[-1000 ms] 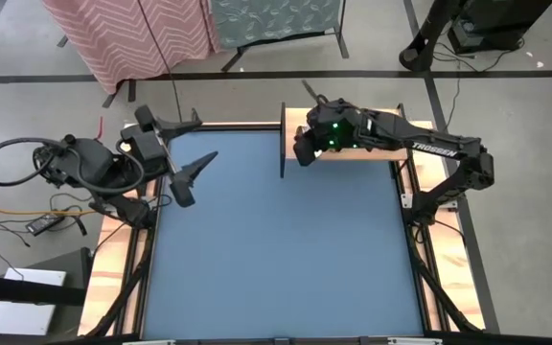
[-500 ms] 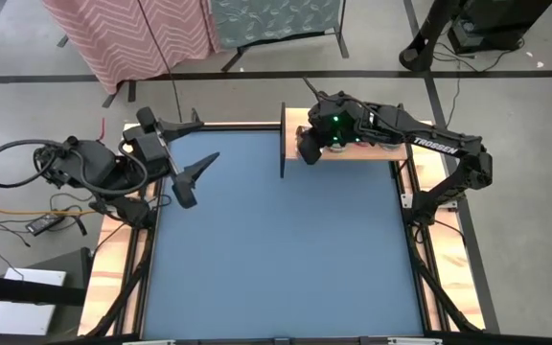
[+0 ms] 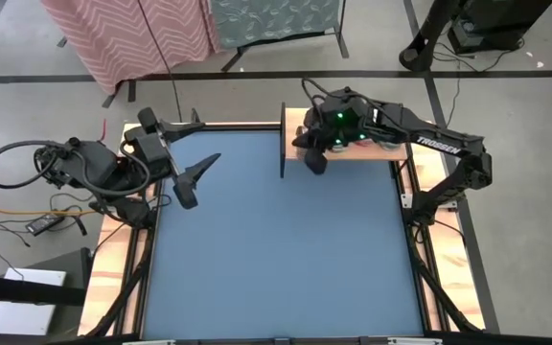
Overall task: Stack canned seafood by type on shelf
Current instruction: Stack the blue-pink tuna can on top of the blue-pink tuna can on the shelf
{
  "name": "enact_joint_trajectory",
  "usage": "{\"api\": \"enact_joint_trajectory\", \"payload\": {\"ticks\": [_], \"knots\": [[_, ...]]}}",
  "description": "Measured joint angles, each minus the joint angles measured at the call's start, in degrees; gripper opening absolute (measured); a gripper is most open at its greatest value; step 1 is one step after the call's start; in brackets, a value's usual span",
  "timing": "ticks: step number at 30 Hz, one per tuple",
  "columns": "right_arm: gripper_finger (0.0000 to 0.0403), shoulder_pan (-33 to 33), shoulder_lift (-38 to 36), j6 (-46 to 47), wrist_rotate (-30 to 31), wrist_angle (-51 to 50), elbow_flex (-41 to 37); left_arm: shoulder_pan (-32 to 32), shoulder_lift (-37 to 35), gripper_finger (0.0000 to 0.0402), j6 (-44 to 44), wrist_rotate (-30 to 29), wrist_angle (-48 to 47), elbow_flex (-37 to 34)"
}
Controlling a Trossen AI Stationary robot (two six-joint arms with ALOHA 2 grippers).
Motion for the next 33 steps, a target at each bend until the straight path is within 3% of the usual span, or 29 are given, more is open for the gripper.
{"api": "enact_joint_trajectory", "payload": {"ticks": [9, 23, 29, 33], "knots": [[0.0002, -0.2, 8.4, -7.8, -11.3, -5.4, 7.1, 0.0, 0.3, 0.0312, -0.4, 0.0, 0.0, 0.0], [0.0003, -3.1, 25.1, -25.2, -8.6, -37.6, 38.4, 0.0, 0.4, 0.0312, -0.5, 0.0, 1.3, 0.0], [0.0003, -3.7, 26.9, -29.6, -4.1, -44.4, 38.2, 0.0, 1.1, 0.0312, -0.5, -0.1, 1.5, 0.0], [0.0003, -3.7, 27.2, -31.1, -4.2, -41.7, 38.3, 0.1, 1.5, 0.0312, -0.4, -0.2, 1.5, 0.0]]}}
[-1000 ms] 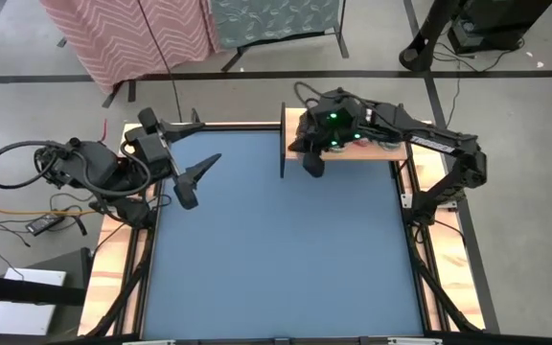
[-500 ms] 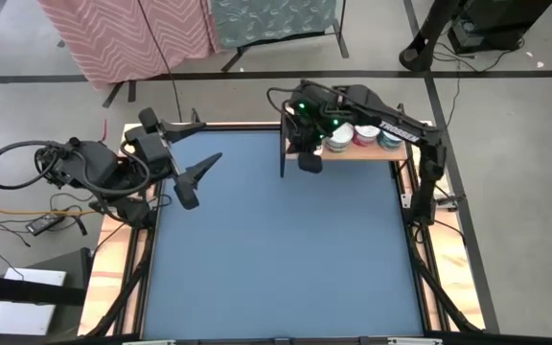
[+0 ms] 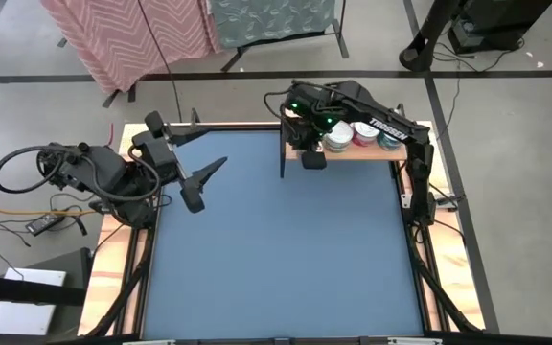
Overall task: Stack canned seafood by type on shelf
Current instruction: Stack the blue-pink tuna can on top of the blue-pink tuna can on the shelf
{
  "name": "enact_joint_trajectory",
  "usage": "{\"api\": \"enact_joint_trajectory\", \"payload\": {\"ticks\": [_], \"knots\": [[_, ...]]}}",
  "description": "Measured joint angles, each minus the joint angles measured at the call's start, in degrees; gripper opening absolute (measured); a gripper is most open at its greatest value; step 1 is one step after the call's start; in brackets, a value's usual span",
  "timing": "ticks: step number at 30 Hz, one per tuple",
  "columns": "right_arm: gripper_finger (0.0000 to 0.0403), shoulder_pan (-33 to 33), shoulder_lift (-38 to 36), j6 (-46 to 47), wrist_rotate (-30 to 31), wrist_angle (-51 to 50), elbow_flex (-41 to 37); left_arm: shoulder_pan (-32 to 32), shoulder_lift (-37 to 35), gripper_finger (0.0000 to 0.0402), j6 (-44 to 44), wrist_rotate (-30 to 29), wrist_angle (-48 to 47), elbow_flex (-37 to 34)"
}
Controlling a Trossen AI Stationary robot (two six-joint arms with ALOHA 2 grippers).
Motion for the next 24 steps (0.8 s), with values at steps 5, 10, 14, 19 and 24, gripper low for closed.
{"api": "enact_joint_trajectory", "payload": {"ticks": [5, 10, 14, 19, 24], "knots": [[0.0003, -0.1, -0.3, -0.8, 0.5, 4.8, 0.1, 0.0, 0.6, 0.0312, 0.1, -0.2, 0.2, 0.0], [0.0003, -1.2, -0.4, -4.1, 5.8, 4.4, 0.1, 0.0, 0.6, 0.0312, 0.0, -0.2, 0.2, 0.0], [0.0003, -2.5, -0.4, -4.7, 7.6, 4.2, 0.1, 0.0, 0.6, 0.0312, 0.0, -0.2, 0.2, 0.0], [0.0003, -4.0, -0.4, -4.7, 7.6, 3.2, 0.1, 0.0, 0.6, 0.0312, -0.1, -0.2, 0.3, 0.0], [0.0003, -4.5, -0.5, -4.7, 7.5, 1.1, 0.1, 0.0, 0.6, 0.0312, -0.1, -0.2, 0.3, 0.0]]}}
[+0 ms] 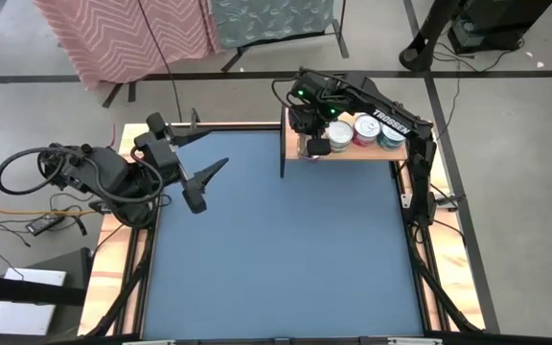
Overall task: Stack canned seafood by type on shelf
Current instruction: Stack the blue-pink tuna can on top of the blue-pink tuna can on the shelf
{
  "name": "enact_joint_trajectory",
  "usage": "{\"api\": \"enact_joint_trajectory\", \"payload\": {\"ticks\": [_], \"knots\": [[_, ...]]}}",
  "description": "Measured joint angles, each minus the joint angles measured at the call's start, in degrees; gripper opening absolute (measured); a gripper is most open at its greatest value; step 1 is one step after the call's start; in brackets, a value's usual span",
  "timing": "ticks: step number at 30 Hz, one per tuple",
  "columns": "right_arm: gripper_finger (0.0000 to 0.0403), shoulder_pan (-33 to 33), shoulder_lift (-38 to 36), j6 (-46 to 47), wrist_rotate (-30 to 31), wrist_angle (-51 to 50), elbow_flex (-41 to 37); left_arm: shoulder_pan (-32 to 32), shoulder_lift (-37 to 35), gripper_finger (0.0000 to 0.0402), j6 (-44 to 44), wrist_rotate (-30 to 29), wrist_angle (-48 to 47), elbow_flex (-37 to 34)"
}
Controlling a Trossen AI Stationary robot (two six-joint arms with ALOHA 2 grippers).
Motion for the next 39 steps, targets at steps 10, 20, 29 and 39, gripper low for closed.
{"api": "enact_joint_trajectory", "payload": {"ticks": [10, 20, 29, 39], "knots": [[0.0003, 0.0, -0.4, 0.1, 0.2, -0.5, 0.0, 0.0, 0.0, 0.0312, 0.2, 0.0, 0.0, 0.0], [0.0003, -0.8, -2.7, 0.6, 2.1, -2.1, 0.0, 0.0, 0.0, 0.0312, 0.3, 0.0, 0.6, 0.0], [0.0003, -0.9, -4.1, 1.5, 1.3, -2.2, 0.0, 0.0, 0.0, 0.0312, 0.4, 0.0, 1.0, 0.0], [0.0003, 1.3, -2.5, -2.4, -2.3, -0.5, -0.1, 0.0, 0.6, 0.0312, 0.6, -0.2, 2.6, 0.0]]}}
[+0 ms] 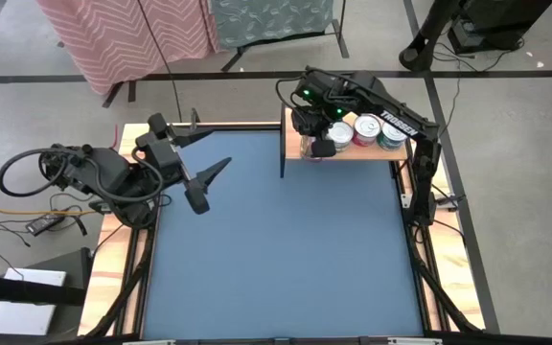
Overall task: Stack canned seafood by type on shelf
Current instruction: Stack the blue-pink tuna can on top of the blue-pink tuna can on the shelf
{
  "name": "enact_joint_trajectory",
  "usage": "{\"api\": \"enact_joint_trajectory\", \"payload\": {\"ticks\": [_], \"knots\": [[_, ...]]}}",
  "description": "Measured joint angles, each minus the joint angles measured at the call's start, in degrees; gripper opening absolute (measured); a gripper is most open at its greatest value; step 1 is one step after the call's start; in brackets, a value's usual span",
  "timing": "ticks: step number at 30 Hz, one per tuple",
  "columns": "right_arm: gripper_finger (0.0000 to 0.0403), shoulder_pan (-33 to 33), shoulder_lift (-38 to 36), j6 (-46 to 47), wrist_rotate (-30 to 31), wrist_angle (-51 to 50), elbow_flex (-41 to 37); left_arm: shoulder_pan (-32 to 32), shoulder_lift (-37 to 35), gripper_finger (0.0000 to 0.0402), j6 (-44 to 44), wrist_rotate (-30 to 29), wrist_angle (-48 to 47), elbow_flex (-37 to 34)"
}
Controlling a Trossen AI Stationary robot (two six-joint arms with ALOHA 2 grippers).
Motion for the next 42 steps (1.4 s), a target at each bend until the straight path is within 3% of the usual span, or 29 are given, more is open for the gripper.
{"api": "enact_joint_trajectory", "payload": {"ticks": [9, 42], "knots": [[0.0003, 0.3, 0.1, 0.2, -3.8, -0.9, 0.0, 0.0, 0.1, 0.0312, 0.0, -0.2, 1.4, 0.0], [0.0003, -2.9, 0.2, 0.3, 0.0, -3.5, -1.1, 0.0, 0.2, 0.0312, 0.0, -0.2, 2.3, 0.0]]}}
